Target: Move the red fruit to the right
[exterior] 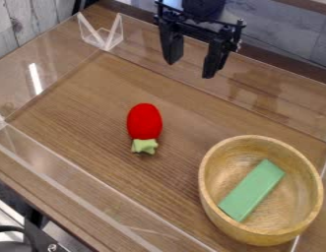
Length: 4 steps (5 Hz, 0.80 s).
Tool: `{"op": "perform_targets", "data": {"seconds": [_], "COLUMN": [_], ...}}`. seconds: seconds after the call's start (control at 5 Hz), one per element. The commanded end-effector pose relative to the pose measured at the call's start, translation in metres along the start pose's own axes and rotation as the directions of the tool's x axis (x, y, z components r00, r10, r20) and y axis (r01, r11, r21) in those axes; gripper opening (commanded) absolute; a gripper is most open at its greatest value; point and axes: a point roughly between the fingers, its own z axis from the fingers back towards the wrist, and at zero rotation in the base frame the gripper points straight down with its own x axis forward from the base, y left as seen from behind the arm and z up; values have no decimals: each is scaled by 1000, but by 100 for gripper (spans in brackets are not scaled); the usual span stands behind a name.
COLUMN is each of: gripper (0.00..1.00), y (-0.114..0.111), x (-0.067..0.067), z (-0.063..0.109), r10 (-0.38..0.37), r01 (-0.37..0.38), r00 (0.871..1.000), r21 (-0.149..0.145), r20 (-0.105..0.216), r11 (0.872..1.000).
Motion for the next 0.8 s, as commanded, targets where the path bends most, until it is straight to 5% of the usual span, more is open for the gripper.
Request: {"op": "perform_targets", "data": {"seconds": [0.0, 0.2, 0.4, 0.6], "gripper": [100, 100, 100, 100], "y": [3, 22, 41, 52], "x": [-11, -31, -39, -41], "z": [-9, -20, -21, -25], "r10": [-20, -23, 11, 62], "r01": [20, 23, -8, -53], "r00": [1000, 1000, 996, 987], "r21": [1, 2, -28, -62], "r20": [-22, -6, 93, 150], "r11": [1000, 1000, 1000, 997]}}
